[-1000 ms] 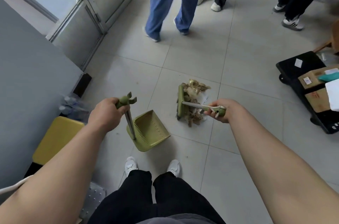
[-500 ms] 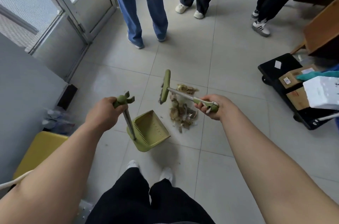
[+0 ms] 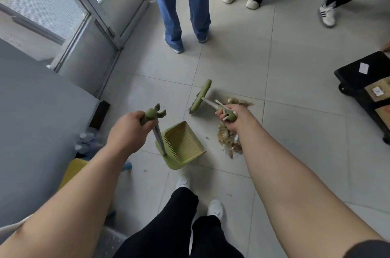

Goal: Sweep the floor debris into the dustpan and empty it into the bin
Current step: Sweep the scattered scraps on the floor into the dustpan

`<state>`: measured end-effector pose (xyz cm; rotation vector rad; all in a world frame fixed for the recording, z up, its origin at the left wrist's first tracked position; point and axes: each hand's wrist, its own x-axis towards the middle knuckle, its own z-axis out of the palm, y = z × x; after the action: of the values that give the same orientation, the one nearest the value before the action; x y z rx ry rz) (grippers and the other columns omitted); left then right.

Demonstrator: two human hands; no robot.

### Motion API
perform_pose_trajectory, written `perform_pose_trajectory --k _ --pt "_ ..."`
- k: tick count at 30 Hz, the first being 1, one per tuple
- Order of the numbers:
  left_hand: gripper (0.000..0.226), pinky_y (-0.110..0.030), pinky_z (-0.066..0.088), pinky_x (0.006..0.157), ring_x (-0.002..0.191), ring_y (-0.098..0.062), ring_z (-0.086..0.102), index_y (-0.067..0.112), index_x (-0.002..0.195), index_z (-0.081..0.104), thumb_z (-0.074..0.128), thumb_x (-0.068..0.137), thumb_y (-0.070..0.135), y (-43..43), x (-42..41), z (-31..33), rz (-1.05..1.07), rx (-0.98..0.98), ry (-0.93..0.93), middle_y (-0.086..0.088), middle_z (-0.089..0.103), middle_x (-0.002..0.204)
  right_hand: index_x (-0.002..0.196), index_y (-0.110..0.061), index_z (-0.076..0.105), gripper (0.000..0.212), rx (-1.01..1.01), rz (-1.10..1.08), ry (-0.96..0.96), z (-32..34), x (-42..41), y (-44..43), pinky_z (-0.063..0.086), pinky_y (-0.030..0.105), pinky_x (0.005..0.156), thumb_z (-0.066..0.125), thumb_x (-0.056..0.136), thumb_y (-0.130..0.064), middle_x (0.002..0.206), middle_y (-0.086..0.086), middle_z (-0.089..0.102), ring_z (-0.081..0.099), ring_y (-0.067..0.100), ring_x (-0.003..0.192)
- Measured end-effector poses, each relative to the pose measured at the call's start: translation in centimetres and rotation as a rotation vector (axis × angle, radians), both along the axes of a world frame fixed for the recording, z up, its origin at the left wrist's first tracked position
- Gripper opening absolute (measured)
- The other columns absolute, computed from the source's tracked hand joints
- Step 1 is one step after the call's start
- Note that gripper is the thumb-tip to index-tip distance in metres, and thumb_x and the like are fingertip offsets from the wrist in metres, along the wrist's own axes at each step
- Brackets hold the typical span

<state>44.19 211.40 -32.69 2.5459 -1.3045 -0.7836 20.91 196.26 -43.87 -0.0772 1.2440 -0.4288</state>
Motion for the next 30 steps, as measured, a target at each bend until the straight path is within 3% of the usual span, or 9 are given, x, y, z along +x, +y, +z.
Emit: perform_pose_trajectory --k 6,9,14,17,20,24,27,30 --pt "0.036 -0.031 0.030 0.054 0.055 -0.020 0.041 0.023 0.063 0.046 0.061 0.090 0.040 -3.5 2.7 -0.4 -0.042 0.010 0.012 0.000 0.044 0.058 0.088 0.010 0.051 0.023 0.052 -0.083 0.017 -1.0 1.6 -3.6 0.034 0.012 0.031 0.038 0.097 -0.008 0.072 0.012 0.048 0.048 0.009 0.039" --pt "0.031 -0.031 0.033 0.056 0.057 -0.022 0.043 0.018 0.069 0.053 0.061 0.090 0.040 -5.0 3.5 -0.8 -0.072 0.014 0.034 -0.001 0.047 0.059 0.088 0.008 0.051 0.024 0.069 -0.182 0.047 -1.2 0.2 -4.5 0.032 0.012 0.032 0.034 0.097 -0.007 0.078 0.013 0.049 0.045 0.009 0.041" --pt "0.029 -0.030 0.033 0.054 0.057 -0.021 0.044 0.014 0.077 0.058 0.061 0.090 0.040 -6.6 3.5 -0.7 -0.138 0.027 0.068 -0.001 0.048 0.060 0.087 0.009 0.049 0.022 0.100 -0.425 0.027 -1.1 -3.4 -2.9 0.031 0.011 0.032 0.035 0.096 -0.005 0.123 0.010 0.049 0.046 0.011 0.031" --pt "0.025 -0.029 0.034 0.053 0.059 -0.021 0.047 0.016 0.082 0.060 0.061 0.091 0.040 -7.1 3.4 -0.5 -0.196 0.034 0.079 0.000 0.051 0.062 0.089 0.012 0.045 0.022 0.102 -0.567 -0.010 -1.0 -5.0 -0.5 0.033 0.010 0.034 0.034 0.097 -0.006 0.106 0.020 0.047 0.048 0.009 0.044" --pt "0.025 -0.030 0.035 0.054 0.059 -0.021 0.047 0.016 0.083 0.061 0.061 0.091 0.040 -7.6 3.3 -0.3 -0.246 0.031 0.101 0.001 0.050 0.062 0.092 0.013 0.044 0.024 0.129 -0.688 -0.061 -0.9 -5.5 2.3 0.034 0.011 0.034 0.033 0.098 -0.007 0.090 0.018 0.046 0.044 0.009 0.057" --pt "0.024 -0.029 0.033 0.051 0.057 -0.019 0.047 0.021 0.078 0.059 0.061 0.090 0.041 -7.7 3.0 -0.1 -0.287 0.038 0.089 0.001 0.051 0.061 0.106 0.009 0.042 0.020 0.134 -0.820 -0.122 -0.2 -5.5 5.2 0.035 0.014 0.031 0.031 0.091 0.001 0.090 0.019 0.044 0.042 0.010 0.057" --pt "0.025 -0.028 0.031 0.050 0.056 -0.018 0.046 0.019 0.079 0.059 0.060 0.090 0.041 -7.7 2.3 -0.1 -0.330 0.055 0.070 0.001 0.051 0.062 0.109 0.012 0.040 0.041 0.125 -0.961 -0.237 0.9 -6.0 6.1 0.034 0.015 0.030 0.031 0.070 0.007 0.085 0.013 0.039 0.043 0.011 0.046" --pt "0.026 -0.028 0.033 0.051 0.058 -0.019 0.048 0.016 0.084 0.061 0.059 0.090 0.042 -7.5 1.6 -0.2 -0.369 0.064 0.054 0.000 0.054 0.065 0.106 0.019 0.038 0.033 0.098 -1.131 -0.365 2.1 -7.3 6.5 0.036 0.017 0.030 0.029 0.080 0.002 0.092 0.017 0.041 0.041 0.008 0.054"
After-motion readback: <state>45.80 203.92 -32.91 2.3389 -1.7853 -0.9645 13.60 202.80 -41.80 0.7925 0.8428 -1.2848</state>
